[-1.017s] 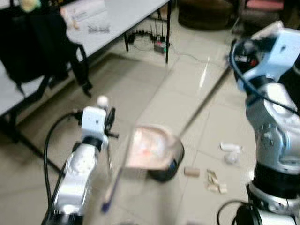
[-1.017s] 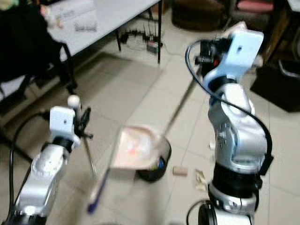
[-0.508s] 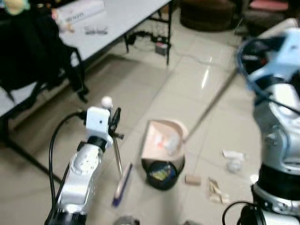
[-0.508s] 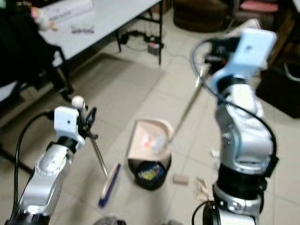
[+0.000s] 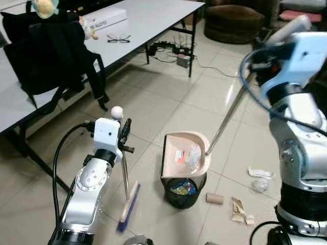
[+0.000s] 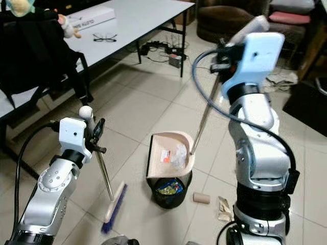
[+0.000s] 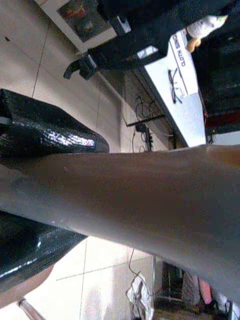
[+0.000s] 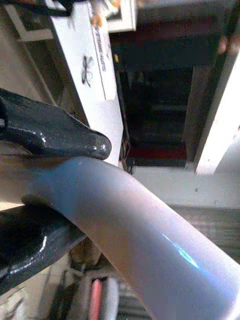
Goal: Sweep floor
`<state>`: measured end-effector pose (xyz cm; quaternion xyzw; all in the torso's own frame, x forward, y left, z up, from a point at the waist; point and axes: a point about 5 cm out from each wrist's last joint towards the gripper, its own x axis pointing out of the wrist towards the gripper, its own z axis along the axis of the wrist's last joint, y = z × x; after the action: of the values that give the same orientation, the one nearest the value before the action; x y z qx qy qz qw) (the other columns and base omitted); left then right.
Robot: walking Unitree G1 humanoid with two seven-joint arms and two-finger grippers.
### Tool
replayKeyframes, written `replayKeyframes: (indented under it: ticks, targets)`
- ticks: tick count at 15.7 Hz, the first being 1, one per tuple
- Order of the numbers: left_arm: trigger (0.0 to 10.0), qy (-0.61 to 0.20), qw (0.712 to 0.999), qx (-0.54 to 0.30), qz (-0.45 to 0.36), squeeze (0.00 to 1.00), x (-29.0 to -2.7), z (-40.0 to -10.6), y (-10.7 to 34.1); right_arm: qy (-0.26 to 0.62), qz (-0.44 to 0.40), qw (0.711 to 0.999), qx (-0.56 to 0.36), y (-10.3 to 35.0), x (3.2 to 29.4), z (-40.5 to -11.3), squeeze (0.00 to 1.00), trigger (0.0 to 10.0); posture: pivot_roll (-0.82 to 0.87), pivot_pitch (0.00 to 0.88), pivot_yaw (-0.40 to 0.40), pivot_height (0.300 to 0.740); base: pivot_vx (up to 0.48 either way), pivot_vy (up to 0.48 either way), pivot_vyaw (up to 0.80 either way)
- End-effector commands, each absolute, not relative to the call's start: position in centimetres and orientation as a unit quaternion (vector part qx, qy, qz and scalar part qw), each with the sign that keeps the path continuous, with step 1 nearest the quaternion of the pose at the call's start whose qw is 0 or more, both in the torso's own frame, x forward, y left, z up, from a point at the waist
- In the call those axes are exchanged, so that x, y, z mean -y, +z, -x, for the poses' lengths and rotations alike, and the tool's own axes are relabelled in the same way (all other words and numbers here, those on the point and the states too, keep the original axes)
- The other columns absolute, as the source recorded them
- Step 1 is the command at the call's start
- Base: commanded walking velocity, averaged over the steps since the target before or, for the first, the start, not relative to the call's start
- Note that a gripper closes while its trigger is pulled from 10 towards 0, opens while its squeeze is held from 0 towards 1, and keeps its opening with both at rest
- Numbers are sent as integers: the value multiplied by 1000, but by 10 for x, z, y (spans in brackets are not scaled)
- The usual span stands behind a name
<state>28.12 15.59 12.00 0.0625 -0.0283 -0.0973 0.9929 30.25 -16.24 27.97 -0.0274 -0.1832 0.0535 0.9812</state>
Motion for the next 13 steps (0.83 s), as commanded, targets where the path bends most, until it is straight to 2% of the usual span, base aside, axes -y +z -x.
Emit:
replayKeyframes:
  ticks: [1,7,11,13]
  targets:
    - [10000,-98,992,40,-68,0,-157,-284,126,79,54,970,224,291,153,-295,0,10000,-31,51,58,740,0,0,0]
    - [10000,-102,992,34,-70,0,-156,-282,124,201,189,933,229,279,115,-283,0,10000,-32,54,62,740,0,0,0]
    - [10000,-103,991,34,-72,0,-156,-282,124,255,218,913,234,270,98,-275,0,10000,-27,59,65,740,0,0,0]
    - [10000,-104,991,33,-74,0,-156,-282,124,273,206,908,241,270,91,-270,0,10000,-27,61,67,740,0,0,0]
